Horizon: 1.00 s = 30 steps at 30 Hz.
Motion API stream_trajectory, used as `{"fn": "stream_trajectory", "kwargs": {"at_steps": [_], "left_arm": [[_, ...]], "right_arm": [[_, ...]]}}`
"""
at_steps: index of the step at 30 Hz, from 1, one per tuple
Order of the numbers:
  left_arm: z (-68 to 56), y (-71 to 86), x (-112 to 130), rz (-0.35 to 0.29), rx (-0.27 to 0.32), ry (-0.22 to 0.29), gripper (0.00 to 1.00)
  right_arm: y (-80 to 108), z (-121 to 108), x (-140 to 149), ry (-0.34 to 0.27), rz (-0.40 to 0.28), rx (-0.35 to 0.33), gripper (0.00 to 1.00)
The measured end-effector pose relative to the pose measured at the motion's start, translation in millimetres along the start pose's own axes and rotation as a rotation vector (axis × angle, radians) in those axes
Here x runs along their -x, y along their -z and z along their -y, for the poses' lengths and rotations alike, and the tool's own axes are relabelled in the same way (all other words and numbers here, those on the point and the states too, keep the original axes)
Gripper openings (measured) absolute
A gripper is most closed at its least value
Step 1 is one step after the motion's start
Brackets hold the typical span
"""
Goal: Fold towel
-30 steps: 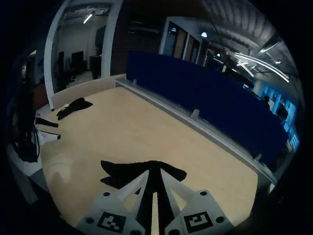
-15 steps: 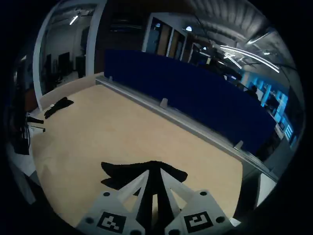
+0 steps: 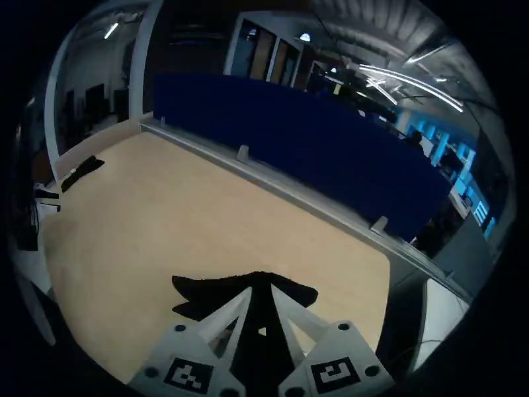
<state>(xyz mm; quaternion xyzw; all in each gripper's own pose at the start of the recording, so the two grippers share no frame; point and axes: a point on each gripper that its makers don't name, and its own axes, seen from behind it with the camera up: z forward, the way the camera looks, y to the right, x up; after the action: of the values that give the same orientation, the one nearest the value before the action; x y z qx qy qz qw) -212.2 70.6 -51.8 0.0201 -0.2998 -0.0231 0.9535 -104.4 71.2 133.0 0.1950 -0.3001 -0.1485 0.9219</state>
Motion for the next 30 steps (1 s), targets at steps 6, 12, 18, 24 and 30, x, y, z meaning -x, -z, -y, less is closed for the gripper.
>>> {"fn": "stream_trajectory", "kwargs": {"at_steps": [6,12,18,24,30], "left_arm": [[-14.0,-2.0,-4.5,0.003,0.010,-0.021,0.94],[-24.4,-4.0,-7.3,0.004,0.024,-0.020,0.94],[-32.7,-5.3,-6.9,0.006,0.035,-0.026,0.94],[-39.7,-5.4,-5.1,0.012,0.044,-0.041,0.94],[-44.3,-4.4,-5.4,0.015,0.050,-0.049,0.94]], "right_arm": [[5.3,-8.3,15.0,-0.014,0.010,0.006,0.04],[19.2,-12.4,33.3,-0.030,0.021,0.012,0.05],[38.9,-14.8,63.8,-0.056,0.043,0.028,0.05],[56.2,-14.7,105.9,-0.096,0.084,0.047,0.05],[68.5,-15.8,151.2,-0.164,0.122,0.073,0.05]]}}
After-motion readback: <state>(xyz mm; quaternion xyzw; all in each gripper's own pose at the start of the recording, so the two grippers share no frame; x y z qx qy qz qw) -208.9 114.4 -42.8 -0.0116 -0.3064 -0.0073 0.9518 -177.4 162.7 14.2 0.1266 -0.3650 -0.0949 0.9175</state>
